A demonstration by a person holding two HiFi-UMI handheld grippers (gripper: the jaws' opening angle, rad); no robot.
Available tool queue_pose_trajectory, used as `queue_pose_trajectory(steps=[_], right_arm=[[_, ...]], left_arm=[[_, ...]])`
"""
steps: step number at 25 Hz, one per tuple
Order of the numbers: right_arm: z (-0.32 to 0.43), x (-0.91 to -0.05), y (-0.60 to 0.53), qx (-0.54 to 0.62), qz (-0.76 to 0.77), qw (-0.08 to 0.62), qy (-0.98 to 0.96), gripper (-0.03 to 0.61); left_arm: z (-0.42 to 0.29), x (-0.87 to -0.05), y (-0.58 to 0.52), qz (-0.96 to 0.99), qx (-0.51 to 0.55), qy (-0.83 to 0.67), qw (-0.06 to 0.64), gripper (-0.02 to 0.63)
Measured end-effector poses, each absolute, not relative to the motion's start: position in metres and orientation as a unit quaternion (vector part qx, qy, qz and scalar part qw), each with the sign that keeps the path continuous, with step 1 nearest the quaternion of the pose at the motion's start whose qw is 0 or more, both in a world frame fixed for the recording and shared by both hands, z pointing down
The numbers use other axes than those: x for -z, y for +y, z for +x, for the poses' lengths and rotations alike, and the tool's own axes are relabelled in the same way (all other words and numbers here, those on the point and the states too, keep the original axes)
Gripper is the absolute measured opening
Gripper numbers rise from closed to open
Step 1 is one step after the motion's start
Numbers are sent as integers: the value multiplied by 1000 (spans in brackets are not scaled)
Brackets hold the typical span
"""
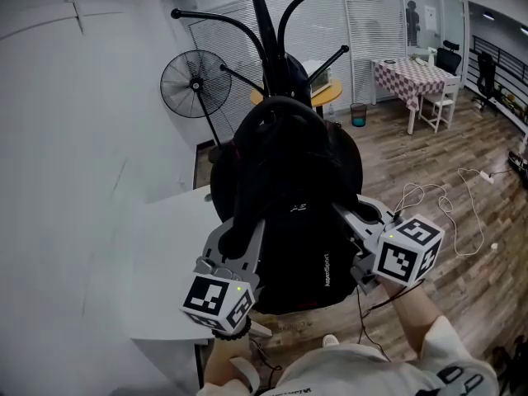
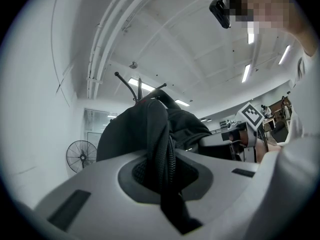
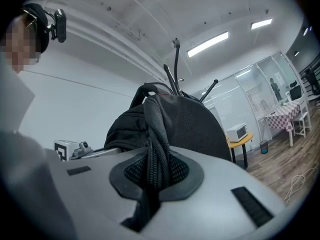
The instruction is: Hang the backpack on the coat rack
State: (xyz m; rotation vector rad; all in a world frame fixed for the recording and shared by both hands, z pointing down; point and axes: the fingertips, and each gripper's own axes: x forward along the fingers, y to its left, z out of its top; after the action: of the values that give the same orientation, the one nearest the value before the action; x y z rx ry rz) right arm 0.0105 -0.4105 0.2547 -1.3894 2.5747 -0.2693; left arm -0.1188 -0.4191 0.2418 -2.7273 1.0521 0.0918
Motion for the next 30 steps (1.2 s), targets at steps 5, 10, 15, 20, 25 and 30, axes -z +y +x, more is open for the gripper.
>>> queue_pose_trajectory(steps=[5, 10, 15, 20, 25, 30], right_arm=[[14, -262, -427, 101, -471, 102, 870, 32], [21, -271, -444, 118, -471, 102, 868, 32], [26, -284, -459, 134, -466, 102, 869, 32], [34, -297, -473, 137, -466, 100, 868, 32], [37, -305, -485, 137, -461, 101, 871, 32], [37, -317, -497, 126, -460, 102, 873, 32]], left_arm=[[-115, -250, -437, -928, -30, 358, 100, 37], [-108, -258, -455, -928, -18, 360, 91, 38], [-102, -271, -471, -928, -13, 364, 78, 38], [-95, -287, -486, -930, -14, 361, 66, 40], [-90, -295, -501, -929, -16, 365, 63, 41], [-86, -307, -516, -915, 0, 395, 79, 41]])
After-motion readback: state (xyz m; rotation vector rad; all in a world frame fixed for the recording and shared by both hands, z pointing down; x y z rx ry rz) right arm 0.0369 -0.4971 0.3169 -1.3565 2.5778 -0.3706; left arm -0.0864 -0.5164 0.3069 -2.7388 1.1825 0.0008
